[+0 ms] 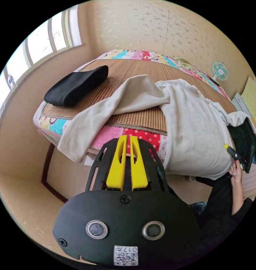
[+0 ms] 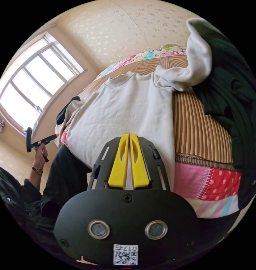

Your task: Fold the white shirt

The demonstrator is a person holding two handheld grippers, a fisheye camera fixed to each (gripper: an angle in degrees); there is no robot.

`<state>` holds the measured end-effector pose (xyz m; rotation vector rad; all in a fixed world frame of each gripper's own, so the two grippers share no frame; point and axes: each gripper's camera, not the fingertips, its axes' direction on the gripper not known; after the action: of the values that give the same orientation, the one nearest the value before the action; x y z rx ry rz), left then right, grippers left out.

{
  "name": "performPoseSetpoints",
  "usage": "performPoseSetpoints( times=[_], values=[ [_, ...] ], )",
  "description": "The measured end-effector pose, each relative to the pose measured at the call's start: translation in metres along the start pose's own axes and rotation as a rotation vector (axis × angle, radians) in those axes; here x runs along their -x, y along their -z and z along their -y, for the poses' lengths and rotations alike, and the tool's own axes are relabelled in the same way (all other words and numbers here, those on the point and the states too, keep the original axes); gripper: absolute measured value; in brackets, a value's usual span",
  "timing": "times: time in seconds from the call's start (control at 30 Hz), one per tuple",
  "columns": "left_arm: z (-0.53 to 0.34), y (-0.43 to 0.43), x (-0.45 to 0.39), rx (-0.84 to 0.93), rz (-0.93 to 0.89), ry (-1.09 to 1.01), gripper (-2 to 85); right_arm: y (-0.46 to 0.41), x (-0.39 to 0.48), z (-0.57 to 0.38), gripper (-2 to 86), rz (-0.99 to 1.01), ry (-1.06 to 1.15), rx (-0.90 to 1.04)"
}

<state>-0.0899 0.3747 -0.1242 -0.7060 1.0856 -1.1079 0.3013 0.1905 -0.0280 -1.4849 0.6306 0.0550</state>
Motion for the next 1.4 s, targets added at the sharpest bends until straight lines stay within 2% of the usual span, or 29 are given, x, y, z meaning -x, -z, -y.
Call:
performPoseSetpoints(
  times=[0.07,0.13,0.23,0.27,0.37,0.43,0.5,0.57,0.6,0.67,0.77,0.83,0.9,0.97,1.07,1.13,1.23,1.4],
  values=[
    [0.009,-0.011,0.045,0.058,0.04,0.055,10.3,0.006,-0.015,-0.002,0.4,0.054,-0.018,-0.005],
    [0.019,-0.022,0.056,0.115,0.058,-0.009,11.3,0.01,-0.027,-0.006,0.4,0.107,-0.037,-0.018],
    [0.032,-0.036,0.054,0.131,0.152,-0.115,9.3,0.017,-0.052,-0.011,0.4,0.215,-0.094,-0.028],
    [0.039,-0.05,0.052,0.19,0.154,-0.154,7.7,0.018,-0.059,-0.012,0.4,0.244,-0.11,-0.029],
    [0.05,-0.072,0.049,0.306,0.188,-0.222,2.1,0.023,-0.069,-0.015,0.4,0.269,-0.12,-0.025],
    [0.054,-0.063,0.052,0.335,0.191,-0.262,1.3,0.026,-0.07,-0.017,0.5,0.257,-0.113,-0.017],
    [0.055,-0.044,0.063,0.342,0.08,-0.257,0.8,0.029,-0.069,-0.018,0.6,0.239,-0.098,-0.007],
    [0.058,-0.015,0.091,0.322,-0.297,-0.188,0.3,0.033,-0.073,-0.021,0.7,0.238,-0.094,-0.003],
    [0.059,-0.009,0.099,0.316,-0.392,-0.159,0.2,0.033,-0.075,-0.022,0.7,0.245,-0.095,-0.005],
    [0.064,0.021,0.122,0.229,-0.795,-0.108,-0.2,0.036,-0.083,-0.03,0.9,0.279,-0.087,-0.02],
    [0.075,0.068,0.129,0.055,-1.131,-0.135,-0.3,0.04,-0.088,-0.039,1.4,0.307,-0.058,-0.032],
    [0.084,0.084,0.116,0.01,-1.198,-0.151,-0.4,0.045,-0.084,-0.043,2.3,0.3,-0.023,-0.022],
    [0.096,0.088,0.088,0.013,-1.183,-0.179,-0.4,0.048,-0.078,-0.044,4.6,0.327,-0.006,-0.003],
    [0.111,0.076,0.044,0.054,-1.17,-0.209,-0.4,0.052,-0.062,-0.038,13.3,0.537,0.069,0.029],
    [0.127,0.051,-0.001,0.152,-1.311,-0.253,-0.5,0.068,-0.01,-0.034,16.8,0.756,0.317,0.048],
    [0.131,0.04,-0.014,0.18,-1.4,-0.241,-0.5,0.082,0.026,-0.037,19.0,0.682,0.401,0.023],
    [0.136,0.029,-0.021,0.202,-1.455,-0.215,-0.5,0.103,0.059,-0.04,26.6,0.592,0.403,-0.064],
    [0.137,0.029,0.004,0.178,-1.518,-0.168,-0.4,0.116,0.064,-0.048,28.6,0.286,0.37,-0.207]
  ],
)
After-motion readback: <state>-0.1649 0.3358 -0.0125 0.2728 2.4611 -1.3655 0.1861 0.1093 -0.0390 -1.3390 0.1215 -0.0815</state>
